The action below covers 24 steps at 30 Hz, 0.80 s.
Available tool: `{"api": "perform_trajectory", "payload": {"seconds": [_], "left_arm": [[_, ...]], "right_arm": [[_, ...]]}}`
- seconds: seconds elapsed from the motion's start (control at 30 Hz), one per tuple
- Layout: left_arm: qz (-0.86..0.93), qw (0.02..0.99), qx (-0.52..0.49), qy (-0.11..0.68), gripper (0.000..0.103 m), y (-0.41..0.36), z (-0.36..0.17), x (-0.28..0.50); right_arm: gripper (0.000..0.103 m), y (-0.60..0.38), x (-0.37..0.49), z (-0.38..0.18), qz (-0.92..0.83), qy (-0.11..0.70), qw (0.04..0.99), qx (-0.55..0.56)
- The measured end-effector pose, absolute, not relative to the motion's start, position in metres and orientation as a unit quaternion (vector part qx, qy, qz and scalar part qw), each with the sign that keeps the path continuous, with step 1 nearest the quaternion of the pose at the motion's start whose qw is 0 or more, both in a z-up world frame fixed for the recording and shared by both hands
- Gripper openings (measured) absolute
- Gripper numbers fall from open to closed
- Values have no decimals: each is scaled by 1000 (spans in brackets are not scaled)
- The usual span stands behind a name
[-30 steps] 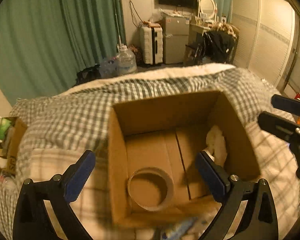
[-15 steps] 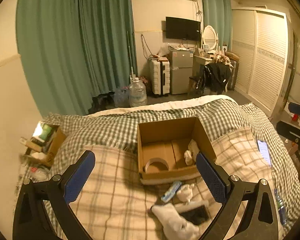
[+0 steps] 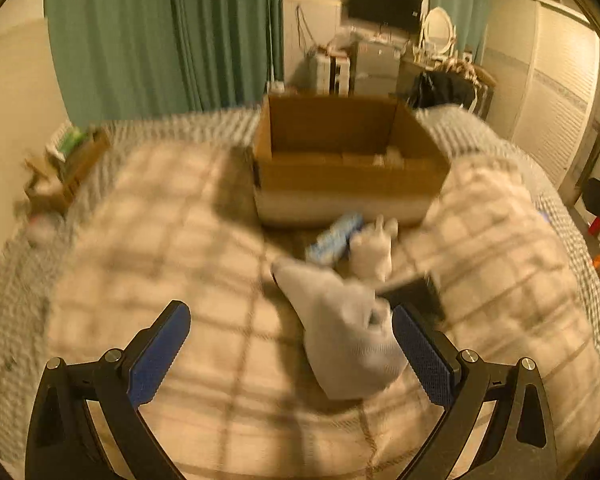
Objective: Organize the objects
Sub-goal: 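Grasp the white sock with the left tool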
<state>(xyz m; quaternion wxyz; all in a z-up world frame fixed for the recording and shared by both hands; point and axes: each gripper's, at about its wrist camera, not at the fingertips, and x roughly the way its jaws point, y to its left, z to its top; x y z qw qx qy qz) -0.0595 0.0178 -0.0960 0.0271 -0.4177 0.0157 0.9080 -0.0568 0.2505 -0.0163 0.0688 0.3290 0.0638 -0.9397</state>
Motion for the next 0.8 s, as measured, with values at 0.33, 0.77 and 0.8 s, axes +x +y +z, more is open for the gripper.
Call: {"api": "perform_trajectory", "payload": {"seconds": [0.33, 0.77, 0.8], "left_arm": [[886, 101, -451, 26, 103, 47, -137, -67], [897, 127, -423, -25, 50, 19, -104, -45], [898, 126, -421, -28, 50, 14, -100, -46]], "right_arm": [[85, 241, -78, -83, -915, 39, 75, 394], [85, 229, -67, -80, -915, 58, 80, 391], [85, 226, -68, -80, -915, 63, 83, 391]]}}
